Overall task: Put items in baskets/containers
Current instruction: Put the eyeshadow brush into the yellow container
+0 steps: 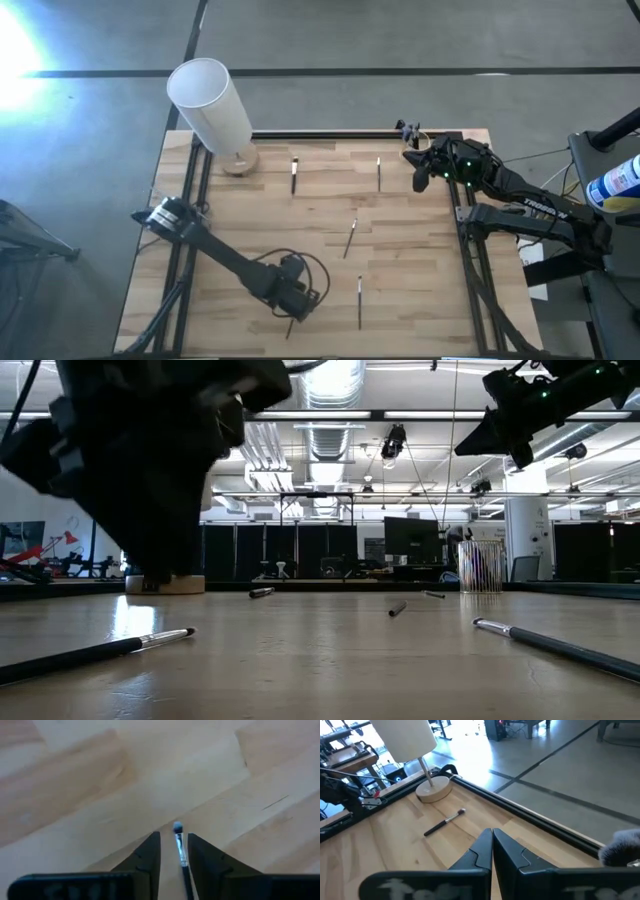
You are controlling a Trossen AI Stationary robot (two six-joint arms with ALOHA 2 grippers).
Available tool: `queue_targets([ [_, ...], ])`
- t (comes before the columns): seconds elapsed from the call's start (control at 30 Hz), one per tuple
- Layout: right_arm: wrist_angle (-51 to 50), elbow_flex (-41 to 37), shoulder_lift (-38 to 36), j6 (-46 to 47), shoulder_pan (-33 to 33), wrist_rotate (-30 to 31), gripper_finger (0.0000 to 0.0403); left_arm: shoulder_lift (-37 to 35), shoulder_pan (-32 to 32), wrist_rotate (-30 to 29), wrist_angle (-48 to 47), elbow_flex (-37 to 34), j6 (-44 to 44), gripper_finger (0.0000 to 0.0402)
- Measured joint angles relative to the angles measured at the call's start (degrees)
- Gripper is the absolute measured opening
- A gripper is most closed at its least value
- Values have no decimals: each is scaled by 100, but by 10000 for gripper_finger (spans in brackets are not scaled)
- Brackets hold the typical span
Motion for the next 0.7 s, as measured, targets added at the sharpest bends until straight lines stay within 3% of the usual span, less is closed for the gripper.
queue_targets([
  [0.3, -22, 0, -9, 155, 8, -224, 8, 629, -4, 207, 84, 214, -279, 92],
  [0.7, -30, 0, -52, 198, 175, -333, 8, 580, 2, 251, 74, 390, -67, 78],
])
